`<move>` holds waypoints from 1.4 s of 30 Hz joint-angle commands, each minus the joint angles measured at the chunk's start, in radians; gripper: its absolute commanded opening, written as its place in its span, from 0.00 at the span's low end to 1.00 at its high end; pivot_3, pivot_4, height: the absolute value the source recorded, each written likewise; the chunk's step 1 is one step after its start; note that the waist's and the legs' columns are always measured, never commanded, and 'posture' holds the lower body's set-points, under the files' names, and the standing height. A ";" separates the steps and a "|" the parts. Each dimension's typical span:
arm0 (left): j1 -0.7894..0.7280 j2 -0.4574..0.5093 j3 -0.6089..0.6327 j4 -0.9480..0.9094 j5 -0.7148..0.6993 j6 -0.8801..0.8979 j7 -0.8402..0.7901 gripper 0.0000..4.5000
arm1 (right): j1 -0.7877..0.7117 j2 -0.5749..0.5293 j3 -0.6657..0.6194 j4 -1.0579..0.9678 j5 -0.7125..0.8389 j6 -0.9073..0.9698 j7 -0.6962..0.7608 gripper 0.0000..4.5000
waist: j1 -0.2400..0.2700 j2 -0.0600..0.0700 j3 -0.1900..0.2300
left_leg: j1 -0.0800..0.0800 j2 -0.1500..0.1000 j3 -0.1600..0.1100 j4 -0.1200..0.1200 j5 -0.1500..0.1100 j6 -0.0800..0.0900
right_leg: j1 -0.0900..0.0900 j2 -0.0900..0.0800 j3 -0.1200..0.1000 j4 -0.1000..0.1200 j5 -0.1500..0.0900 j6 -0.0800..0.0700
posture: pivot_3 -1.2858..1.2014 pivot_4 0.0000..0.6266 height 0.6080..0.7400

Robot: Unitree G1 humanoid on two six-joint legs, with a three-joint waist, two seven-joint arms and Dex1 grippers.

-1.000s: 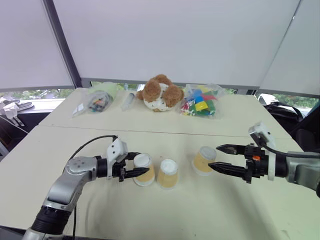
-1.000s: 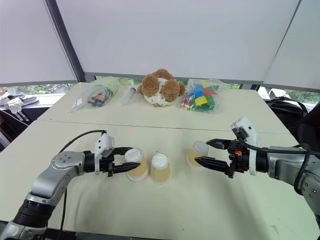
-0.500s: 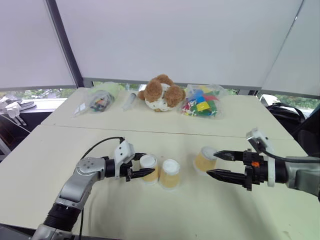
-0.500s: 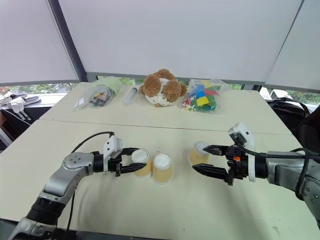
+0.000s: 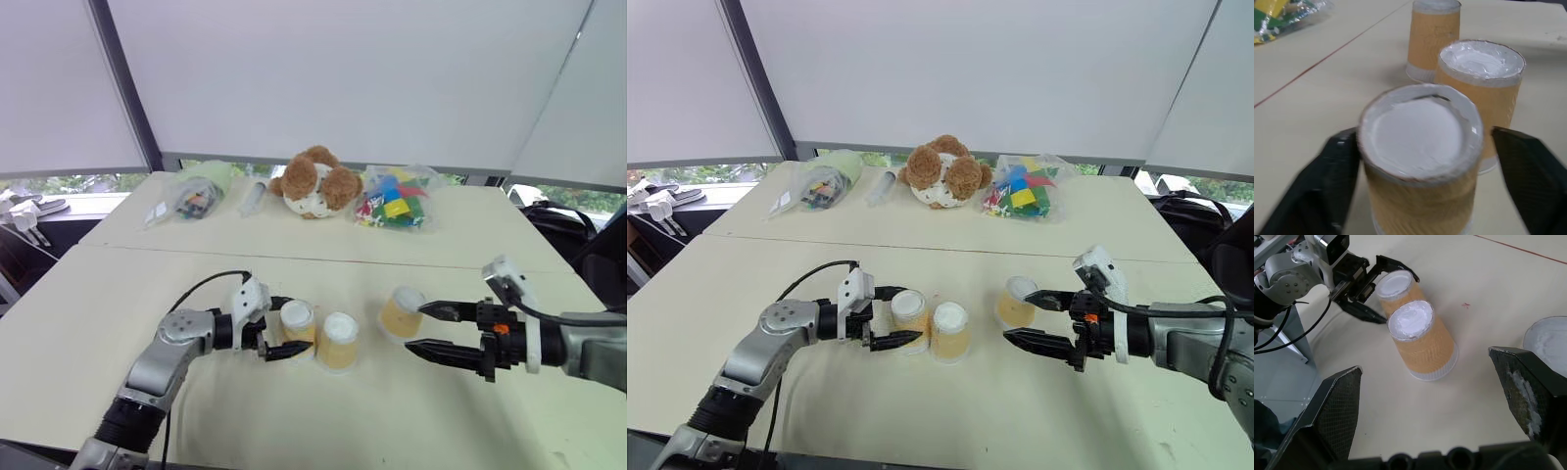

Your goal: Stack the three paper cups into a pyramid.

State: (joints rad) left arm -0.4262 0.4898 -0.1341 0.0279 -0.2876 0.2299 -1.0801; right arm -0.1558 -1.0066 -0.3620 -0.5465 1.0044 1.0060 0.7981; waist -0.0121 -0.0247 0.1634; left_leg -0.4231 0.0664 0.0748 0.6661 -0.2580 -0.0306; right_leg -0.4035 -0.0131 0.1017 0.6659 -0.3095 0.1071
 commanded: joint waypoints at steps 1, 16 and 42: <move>0.004 0.021 0.007 -0.050 0.000 0.006 0.009 0.99 | 0.001 -0.012 -0.033 -0.015 -0.007 -0.026 0.004 1.00 | 0.000 0.000 0.000 | 0.000 0.000 0.000 0.000 0.000 0.000 | 0.000 0.000 0.000 0.000 0.000 0.000 | 0.52 0.24 1.00; 0.197 0.494 0.428 -0.499 -0.399 0.525 -0.029 0.99 | -0.052 0.140 0.102 0.214 -0.301 -0.287 -0.056 1.00 | 0.001 0.000 0.000 | 0.001 0.001 0.001 -0.001 0.000 0.000 | 0.000 -0.001 0.000 0.000 0.000 0.000 | 0.52 0.24 1.00; 0.206 0.545 0.486 -0.594 -0.575 0.655 0.100 1.00 | -0.191 0.324 0.253 0.471 -0.500 -0.488 0.021 0.44 | -0.004 0.001 0.001 | 0.002 0.000 0.002 -0.002 0.000 0.000 | -0.001 0.000 0.001 0.000 0.000 -0.001 | 0.52 0.24 1.00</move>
State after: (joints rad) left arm -0.2171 1.0216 0.3336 -0.5610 -0.8602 0.9051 -0.9799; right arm -0.3275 -0.6839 -0.0918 -0.0580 0.5049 0.5308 0.8153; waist -0.0160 -0.0241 0.1640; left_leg -0.4215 0.0666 0.0767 0.6642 -0.2579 -0.0309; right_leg -0.4049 -0.0131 0.1023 0.6663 -0.3098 0.1066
